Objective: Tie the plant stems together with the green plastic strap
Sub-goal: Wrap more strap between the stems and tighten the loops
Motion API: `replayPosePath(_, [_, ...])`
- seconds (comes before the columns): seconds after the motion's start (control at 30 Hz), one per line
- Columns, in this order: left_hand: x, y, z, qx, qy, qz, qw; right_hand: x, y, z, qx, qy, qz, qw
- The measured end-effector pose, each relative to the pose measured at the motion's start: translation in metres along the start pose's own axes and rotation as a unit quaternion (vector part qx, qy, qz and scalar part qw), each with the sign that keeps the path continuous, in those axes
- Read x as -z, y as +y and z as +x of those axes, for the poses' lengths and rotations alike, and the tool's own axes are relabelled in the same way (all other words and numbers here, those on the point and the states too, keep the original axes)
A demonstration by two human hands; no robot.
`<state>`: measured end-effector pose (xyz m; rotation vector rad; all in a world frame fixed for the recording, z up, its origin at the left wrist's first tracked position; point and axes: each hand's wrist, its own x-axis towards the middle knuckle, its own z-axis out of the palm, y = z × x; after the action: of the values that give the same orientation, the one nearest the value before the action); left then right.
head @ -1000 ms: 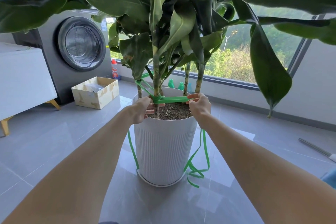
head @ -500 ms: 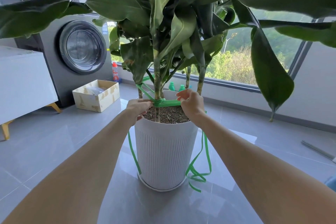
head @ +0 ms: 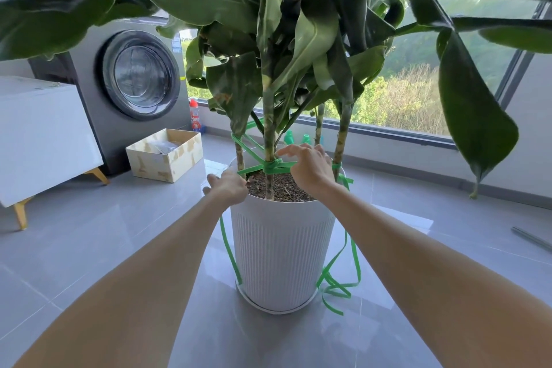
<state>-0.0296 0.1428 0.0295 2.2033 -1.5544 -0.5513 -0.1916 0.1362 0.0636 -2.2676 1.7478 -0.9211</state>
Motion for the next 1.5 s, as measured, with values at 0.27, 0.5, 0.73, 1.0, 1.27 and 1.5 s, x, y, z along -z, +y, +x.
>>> replayPosePath(0.27, [-0.005,0.016,0.001,-0.124,0.074,0.015,0.989,0.004,0.016,-0.003,-0.003,0.11,0.046,0.993])
replayPosePath(0.5, [-0.009,0.035,0.0,-0.168,0.023,-0.081,0.982,0.022,0.056,0.005,-0.188,0.294,0.176,0.92])
replayPosePath(0.73, [-0.013,0.034,0.016,-0.178,0.038,-0.124,0.975,0.022,0.088,0.011,-0.312,0.055,0.473,0.822])
replayPosePath(1.0, [-0.021,0.03,0.028,-0.124,0.033,-0.28,0.951,0.003,0.09,0.024,-0.241,0.046,0.418,0.875])
replayPosePath(1.27, [-0.02,0.038,0.032,-0.096,-0.043,-0.438,0.893,0.006,0.097,0.03,-0.182,-0.054,0.486,0.853])
replayPosePath(1.5, [-0.024,0.042,0.035,-0.068,-0.152,-0.581,0.796,0.007,0.097,0.04,-0.184,-0.075,0.536,0.82])
